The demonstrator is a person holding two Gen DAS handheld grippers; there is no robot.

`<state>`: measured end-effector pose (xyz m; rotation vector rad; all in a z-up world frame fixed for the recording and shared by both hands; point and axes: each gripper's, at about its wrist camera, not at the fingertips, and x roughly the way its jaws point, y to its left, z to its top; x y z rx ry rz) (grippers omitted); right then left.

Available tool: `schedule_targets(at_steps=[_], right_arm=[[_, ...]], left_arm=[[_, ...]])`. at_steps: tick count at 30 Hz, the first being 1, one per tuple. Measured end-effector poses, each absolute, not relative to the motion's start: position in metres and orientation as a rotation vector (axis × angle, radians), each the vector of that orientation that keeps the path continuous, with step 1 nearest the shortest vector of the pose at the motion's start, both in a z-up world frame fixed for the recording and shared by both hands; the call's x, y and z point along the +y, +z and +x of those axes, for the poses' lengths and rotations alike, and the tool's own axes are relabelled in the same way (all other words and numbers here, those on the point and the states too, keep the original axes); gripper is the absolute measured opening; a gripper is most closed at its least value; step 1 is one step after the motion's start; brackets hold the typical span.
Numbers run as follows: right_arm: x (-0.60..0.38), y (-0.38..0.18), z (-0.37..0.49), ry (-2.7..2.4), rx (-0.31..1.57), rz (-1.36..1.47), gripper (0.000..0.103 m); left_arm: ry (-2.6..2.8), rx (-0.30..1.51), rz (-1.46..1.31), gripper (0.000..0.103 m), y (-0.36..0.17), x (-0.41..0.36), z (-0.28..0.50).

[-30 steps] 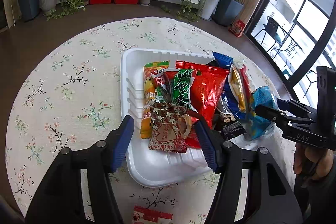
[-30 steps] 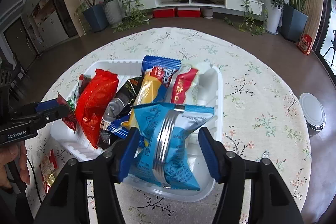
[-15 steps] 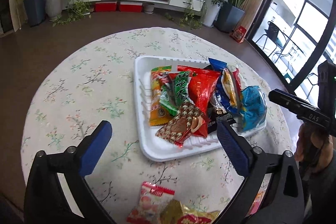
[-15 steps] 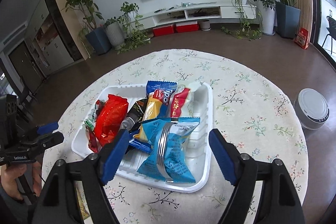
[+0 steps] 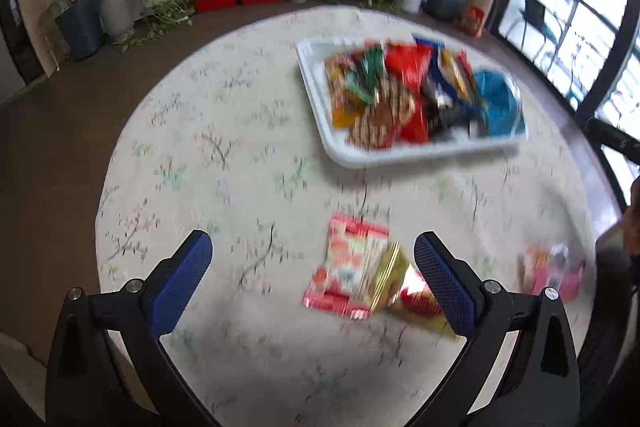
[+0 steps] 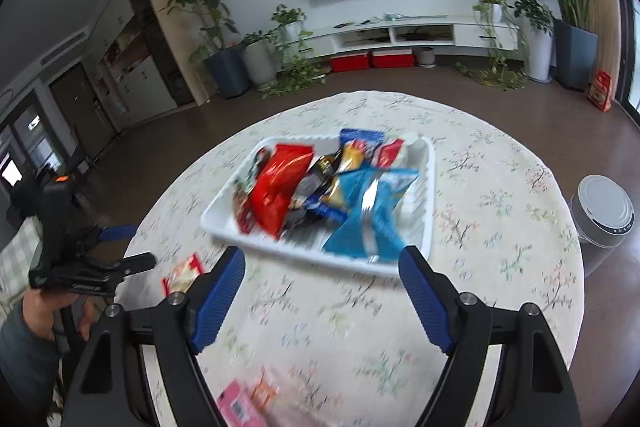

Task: Organize snacks
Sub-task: 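Move both grippers back over the remaining snack packets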

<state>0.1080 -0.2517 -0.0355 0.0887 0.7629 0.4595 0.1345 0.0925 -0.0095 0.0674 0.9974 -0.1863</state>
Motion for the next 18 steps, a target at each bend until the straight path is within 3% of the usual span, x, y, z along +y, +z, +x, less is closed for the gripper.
schedule_targets(at_steps=[11, 18], right_arm=[[-0.237, -0.063, 0.025, 0.533, 0.78, 0.02, 0.081], [-0.227, -0.065, 0.012, 0.566, 0.782, -0.002, 0.081]], left_arm=[[-0.261, 1.066, 0.181, 0.102, -0.031, 0.081, 0.141], [-0.289, 1.12, 0.224, 0.083, -0.043, 0.071, 0.155]])
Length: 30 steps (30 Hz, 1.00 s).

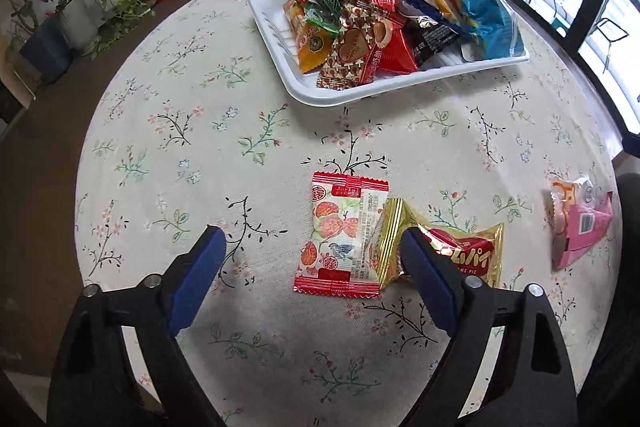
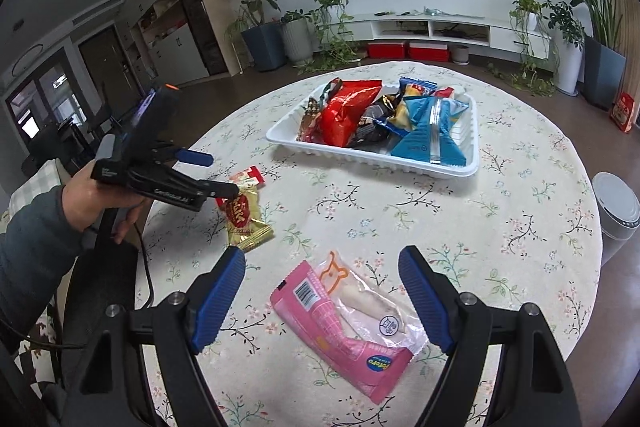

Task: Organize snacks
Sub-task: 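Move both grippers back over the remaining snack packets, then grasp the red-and-white strawberry packet with the left gripper while the right gripper grasps the gold Home Pie packet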

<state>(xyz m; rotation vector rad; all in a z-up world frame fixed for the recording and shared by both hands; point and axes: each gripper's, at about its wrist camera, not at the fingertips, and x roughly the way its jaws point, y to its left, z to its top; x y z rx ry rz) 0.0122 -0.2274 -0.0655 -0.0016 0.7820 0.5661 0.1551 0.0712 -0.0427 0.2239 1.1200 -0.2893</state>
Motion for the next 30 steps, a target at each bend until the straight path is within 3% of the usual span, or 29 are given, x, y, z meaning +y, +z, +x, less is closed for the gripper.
schedule_targets(at_steps=[10, 18, 24, 30], right_arm=[[-0.215, -0.07, 0.011, 0.59, 0.799, -0.014, 0.081], [-0.201, -0.067, 0.007, 0.615, 0.799, -0.049, 0.081], [-0.19, -0.067, 0.008, 0.636, 0.802, -0.076, 0.081], [-0.179, -0.067, 0.012, 0.652, 0.805, -0.098, 0.081]], left_arm=[[-0.313, 1.174, 0.261, 0.077, -0.058, 0.066, 0.169], [-0.358, 1.188, 0.258, 0.053, -0.059, 0.057, 0.178], [-0.378, 1.188, 0.261, 0.04, -0.057, 0.049, 0.175], [-0.39, 1.189, 0.27, 0.034, -0.056, 0.047, 0.169]])
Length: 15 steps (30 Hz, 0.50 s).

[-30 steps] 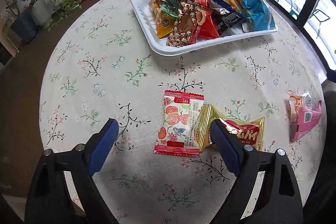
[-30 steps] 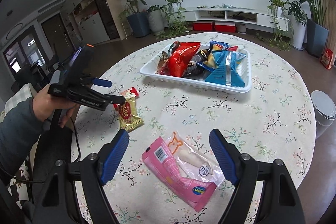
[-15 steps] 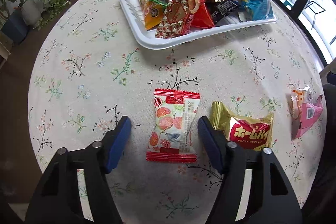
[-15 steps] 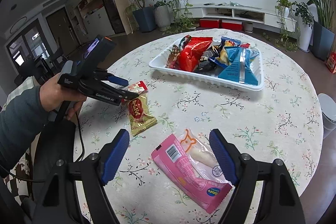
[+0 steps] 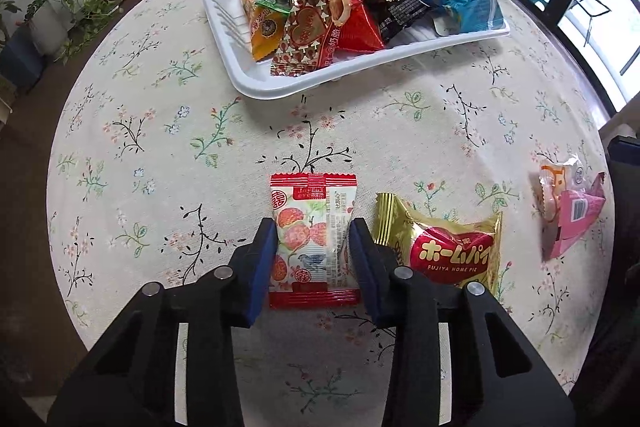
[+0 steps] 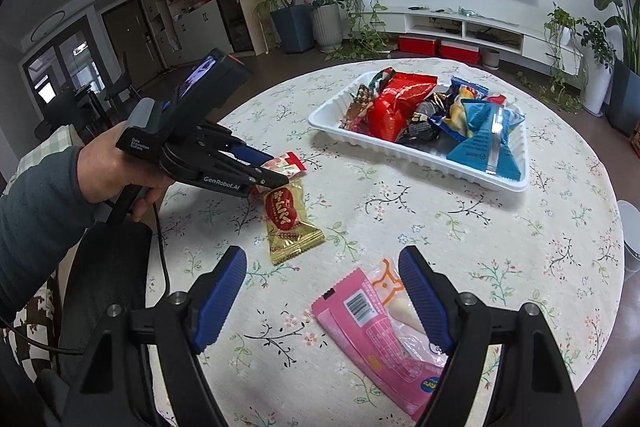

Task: Organize snacks
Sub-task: 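Grasp the red-and-white strawberry packet with the left gripper while the right gripper grasps the gold Home Pie packet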

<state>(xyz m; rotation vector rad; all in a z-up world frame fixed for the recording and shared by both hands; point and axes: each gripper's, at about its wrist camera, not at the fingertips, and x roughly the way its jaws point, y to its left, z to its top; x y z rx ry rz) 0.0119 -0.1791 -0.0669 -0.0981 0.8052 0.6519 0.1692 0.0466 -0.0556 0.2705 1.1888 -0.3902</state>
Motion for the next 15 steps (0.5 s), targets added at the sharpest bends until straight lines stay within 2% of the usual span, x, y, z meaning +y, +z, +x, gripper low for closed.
schedule_targets(at_steps=[15], right_arm=[[-0.126, -0.071, 0.035, 0.717, 0.848, -0.258, 0.081]], left_arm=[[-0.379, 1.132, 0.109, 0.032, -0.042, 0.086, 0.143]])
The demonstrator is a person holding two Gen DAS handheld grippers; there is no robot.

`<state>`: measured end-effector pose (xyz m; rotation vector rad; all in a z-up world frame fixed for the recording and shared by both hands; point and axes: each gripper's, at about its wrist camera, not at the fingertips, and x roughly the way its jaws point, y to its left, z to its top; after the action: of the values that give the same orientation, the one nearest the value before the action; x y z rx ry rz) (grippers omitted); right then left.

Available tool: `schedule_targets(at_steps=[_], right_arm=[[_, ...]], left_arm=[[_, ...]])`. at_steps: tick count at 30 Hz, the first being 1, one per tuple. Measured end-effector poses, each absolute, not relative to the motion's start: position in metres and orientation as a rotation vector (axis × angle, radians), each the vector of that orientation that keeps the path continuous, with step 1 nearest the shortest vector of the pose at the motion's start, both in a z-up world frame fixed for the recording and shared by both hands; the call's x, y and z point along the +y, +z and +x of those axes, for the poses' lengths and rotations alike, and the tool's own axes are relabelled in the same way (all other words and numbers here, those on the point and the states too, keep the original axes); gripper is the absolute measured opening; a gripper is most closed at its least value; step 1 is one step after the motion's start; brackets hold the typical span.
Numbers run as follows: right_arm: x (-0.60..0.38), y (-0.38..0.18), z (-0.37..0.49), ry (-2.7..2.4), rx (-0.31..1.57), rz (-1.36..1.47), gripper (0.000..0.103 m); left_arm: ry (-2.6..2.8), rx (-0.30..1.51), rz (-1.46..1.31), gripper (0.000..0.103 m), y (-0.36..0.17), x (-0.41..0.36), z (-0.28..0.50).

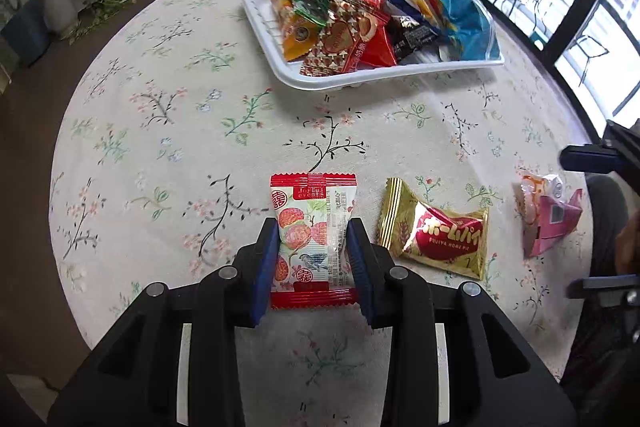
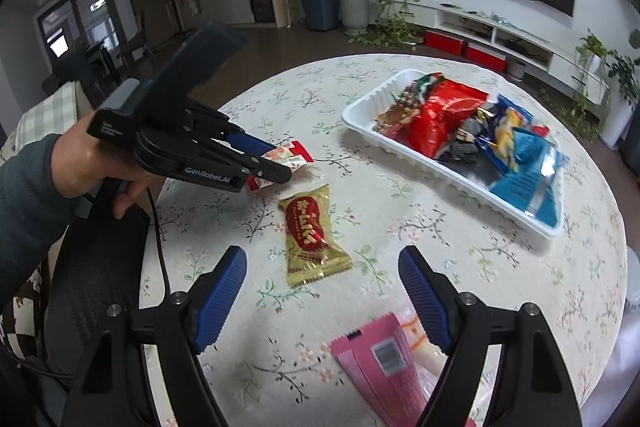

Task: Organize snacks
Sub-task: 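Grasp the red-and-white strawberry packet with the left gripper while the right gripper grasps the gold Home Pie packet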

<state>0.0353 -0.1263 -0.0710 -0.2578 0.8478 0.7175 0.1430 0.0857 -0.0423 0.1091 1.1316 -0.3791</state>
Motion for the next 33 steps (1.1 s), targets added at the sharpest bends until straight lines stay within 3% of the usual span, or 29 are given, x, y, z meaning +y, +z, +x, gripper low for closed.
schedule_targets(at_steps=[19, 24, 26, 33], right_arm=[[-0.058, -0.125, 0.083, 0.697, 1.021, -0.437, 0.064], [-0.059, -0.132, 0.085, 0.696, 1.041, -0.432, 0.054], [-0.059, -0.13, 0.084, 0.705, 1.042, -0.427, 0.039], [-0.074, -0.126, 0.082, 0.712, 1.058, -0.327, 0.034]], left_arm=[[-0.364, 1.05, -0.072, 0.032, -0.029, 0.12, 0.092], [-0.367, 1.047, -0.073, 0.032, -0.027, 0.12, 0.091], [-0.367, 1.045, -0.076, 0.032, -0.027, 0.118, 0.09], [-0.372, 1.036, -0.085, 0.032, -0.024, 0.113, 0.09]])
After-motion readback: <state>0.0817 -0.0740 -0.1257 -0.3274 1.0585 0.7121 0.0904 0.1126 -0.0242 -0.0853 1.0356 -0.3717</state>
